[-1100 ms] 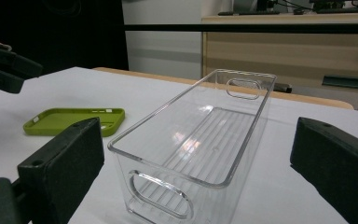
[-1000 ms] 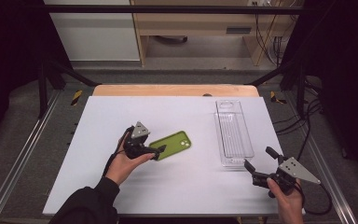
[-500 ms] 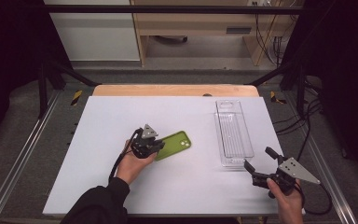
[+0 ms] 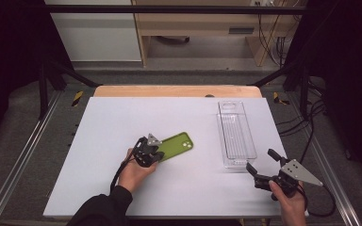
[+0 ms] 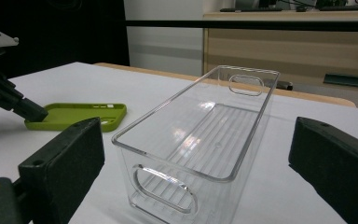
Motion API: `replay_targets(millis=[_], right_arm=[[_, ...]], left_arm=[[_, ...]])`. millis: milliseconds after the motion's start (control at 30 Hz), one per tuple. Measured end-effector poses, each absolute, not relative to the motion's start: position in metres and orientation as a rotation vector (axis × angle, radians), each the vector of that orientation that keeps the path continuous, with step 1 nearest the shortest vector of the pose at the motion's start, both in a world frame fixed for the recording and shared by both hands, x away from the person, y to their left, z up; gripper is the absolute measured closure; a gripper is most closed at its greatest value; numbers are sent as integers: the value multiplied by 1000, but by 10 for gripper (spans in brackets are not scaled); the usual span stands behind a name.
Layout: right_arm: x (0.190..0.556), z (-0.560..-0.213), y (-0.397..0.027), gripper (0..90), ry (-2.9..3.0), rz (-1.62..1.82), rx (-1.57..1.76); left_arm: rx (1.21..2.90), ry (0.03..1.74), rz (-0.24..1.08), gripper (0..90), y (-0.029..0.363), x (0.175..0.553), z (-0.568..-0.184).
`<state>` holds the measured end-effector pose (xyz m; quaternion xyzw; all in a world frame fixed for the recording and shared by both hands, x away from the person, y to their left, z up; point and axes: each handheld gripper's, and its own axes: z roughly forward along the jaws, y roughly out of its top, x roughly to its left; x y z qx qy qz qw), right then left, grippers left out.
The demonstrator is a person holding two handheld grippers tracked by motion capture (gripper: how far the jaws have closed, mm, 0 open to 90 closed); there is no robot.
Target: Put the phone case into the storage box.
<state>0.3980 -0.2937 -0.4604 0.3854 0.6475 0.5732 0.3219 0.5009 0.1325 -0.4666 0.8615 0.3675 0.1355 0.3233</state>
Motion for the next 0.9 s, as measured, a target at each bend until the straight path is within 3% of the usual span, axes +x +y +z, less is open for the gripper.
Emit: replay_targets(millis=[900], right_arm=[[396,-462,-291,36,1709,1484,1013]], left_arm=[[2304,920,270,900,176,451,-464]])
